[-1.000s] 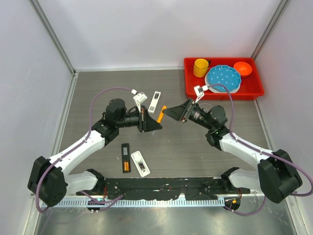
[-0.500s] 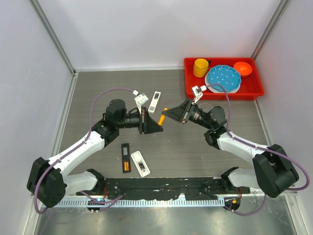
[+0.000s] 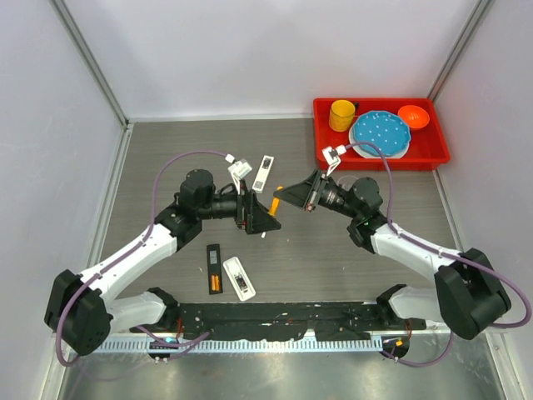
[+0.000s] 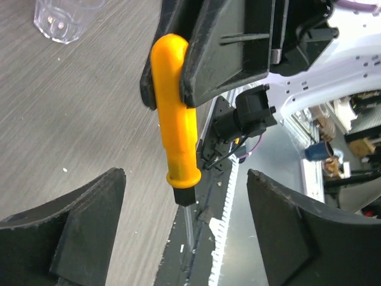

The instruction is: Unload the batteries from the remote control

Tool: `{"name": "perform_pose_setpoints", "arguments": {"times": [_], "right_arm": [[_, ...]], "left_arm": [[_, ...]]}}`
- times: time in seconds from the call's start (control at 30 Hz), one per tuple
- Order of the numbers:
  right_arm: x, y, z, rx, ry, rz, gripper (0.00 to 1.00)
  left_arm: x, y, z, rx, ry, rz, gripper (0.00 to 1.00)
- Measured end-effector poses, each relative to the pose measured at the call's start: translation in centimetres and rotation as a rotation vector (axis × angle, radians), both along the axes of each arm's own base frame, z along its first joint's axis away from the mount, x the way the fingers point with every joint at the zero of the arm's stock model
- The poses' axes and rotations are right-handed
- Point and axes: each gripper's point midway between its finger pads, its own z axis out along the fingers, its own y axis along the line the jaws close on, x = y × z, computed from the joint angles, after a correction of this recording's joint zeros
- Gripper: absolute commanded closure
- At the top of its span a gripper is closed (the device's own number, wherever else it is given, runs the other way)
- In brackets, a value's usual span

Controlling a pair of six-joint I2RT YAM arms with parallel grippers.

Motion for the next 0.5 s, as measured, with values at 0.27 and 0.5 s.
{"name": "perform_pose_setpoints", "arguments": {"times": [0.27, 0.5], "right_arm": [[1.2, -2.1, 0.0, -0.171, -0.022, -0.184, 0.99], [2.1, -4.6, -2.9, -0.333, 0.012, -0.328, 0.99]], "left_arm": [[2.0, 2.1, -0.5, 0.118, 0.044, 0.217, 0.00], [4.6, 6.9, -6.0, 0.398, 0.123, 0.515, 0.00]]}}
